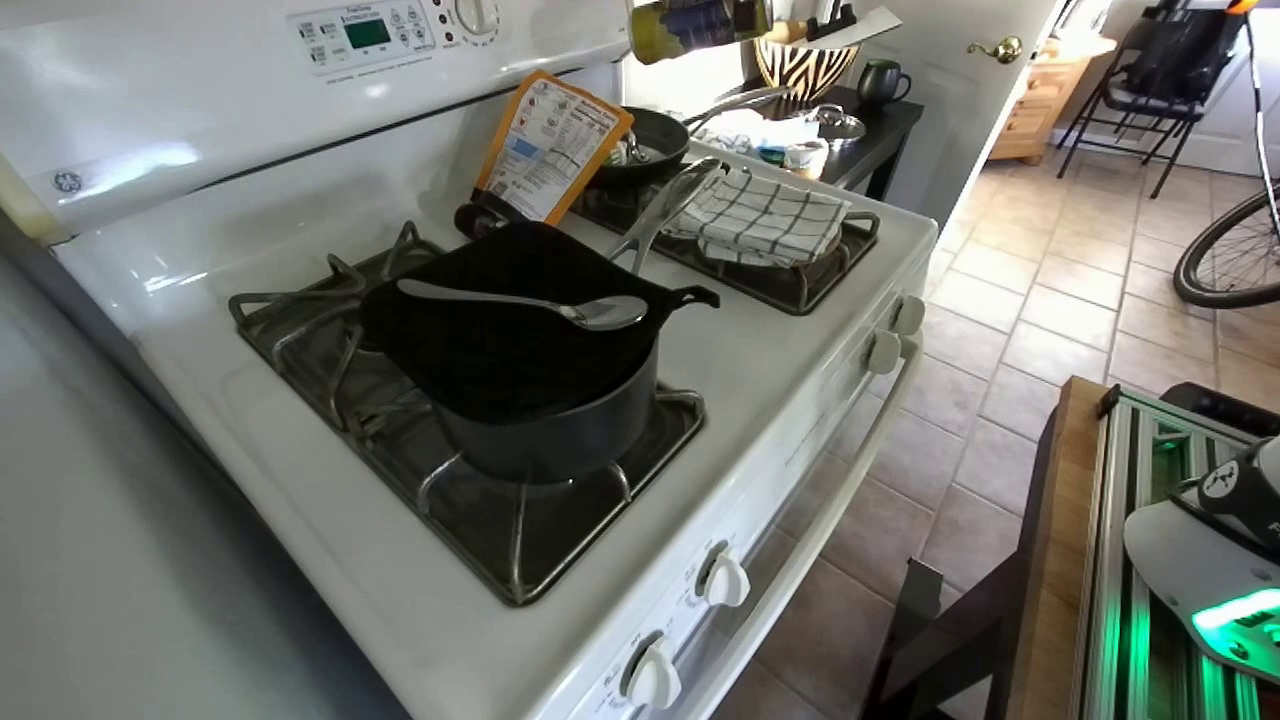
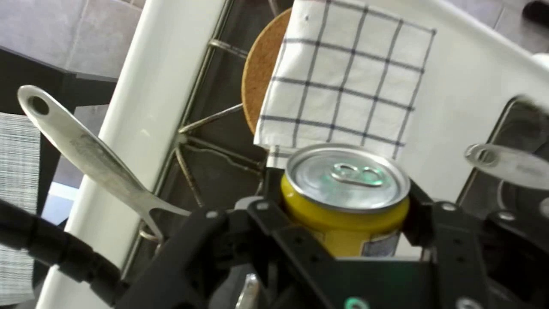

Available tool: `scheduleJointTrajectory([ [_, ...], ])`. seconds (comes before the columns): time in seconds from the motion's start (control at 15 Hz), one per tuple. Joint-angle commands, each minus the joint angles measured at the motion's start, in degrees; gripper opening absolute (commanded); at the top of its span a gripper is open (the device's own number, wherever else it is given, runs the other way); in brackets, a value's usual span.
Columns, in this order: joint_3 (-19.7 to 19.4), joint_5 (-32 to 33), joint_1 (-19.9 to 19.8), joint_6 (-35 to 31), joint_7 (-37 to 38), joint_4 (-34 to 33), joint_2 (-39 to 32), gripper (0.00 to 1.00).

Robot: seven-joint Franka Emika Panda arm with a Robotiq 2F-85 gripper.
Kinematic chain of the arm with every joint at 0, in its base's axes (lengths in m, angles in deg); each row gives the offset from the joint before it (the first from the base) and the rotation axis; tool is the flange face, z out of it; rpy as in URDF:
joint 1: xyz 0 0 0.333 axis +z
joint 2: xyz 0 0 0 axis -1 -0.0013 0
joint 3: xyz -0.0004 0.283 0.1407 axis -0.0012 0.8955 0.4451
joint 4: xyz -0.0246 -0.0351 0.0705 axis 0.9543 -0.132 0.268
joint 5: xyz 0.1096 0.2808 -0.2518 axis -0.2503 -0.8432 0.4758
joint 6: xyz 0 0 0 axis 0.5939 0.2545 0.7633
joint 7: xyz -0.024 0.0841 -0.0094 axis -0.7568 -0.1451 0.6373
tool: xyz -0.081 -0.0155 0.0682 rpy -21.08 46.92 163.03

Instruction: Pick up the yellow can and place it standing the right way up on the middle white surface of the stove

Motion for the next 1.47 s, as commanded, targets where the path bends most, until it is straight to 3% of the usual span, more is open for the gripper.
scheduleJointTrajectory([
  [0.0, 2.1, 0.5, 2.1, 10.0, -6.2, -5.5, -0.3, 0.38],
  [0.33, 4.6, 2.0, 6.2, 25.8, -10.4, -15.9, -7.2, 0.38],
  [0.47, 4.3, 2.7, 6.6, 25.7, -9.0, -19.6, -10.2, 0.38],
  [0.53, 4.2, 1.8, 6.8, 23.0, -8.7, -12.6, -5.7, 0.63],
  [0.67, 4.2, 2.1, 7.0, 23.0, -8.7, -15.2, -8.4, 0.63],
  [0.73, 4.2, 2.1, 6.8, 23.0, -8.7, -16.0, -9.2, 0.38],
  [0.93, 4.3, 6.5, 8.8, 27.6, -10.7, -21.7, -14.1, 0.38],
  [1.27, 3.3, 21.4, 17.3, 38.2, -11.0, -31.7, -20.9, 0.38],
  [1.33, 3.0, 23.8, 18.0, 34.2, -10.1, -23.6, -17.5, 0.38],
  [1.4, 2.5, 27.0, 19.4, 34.0, -10.5, -24.7, -18.8, 0.38],
])
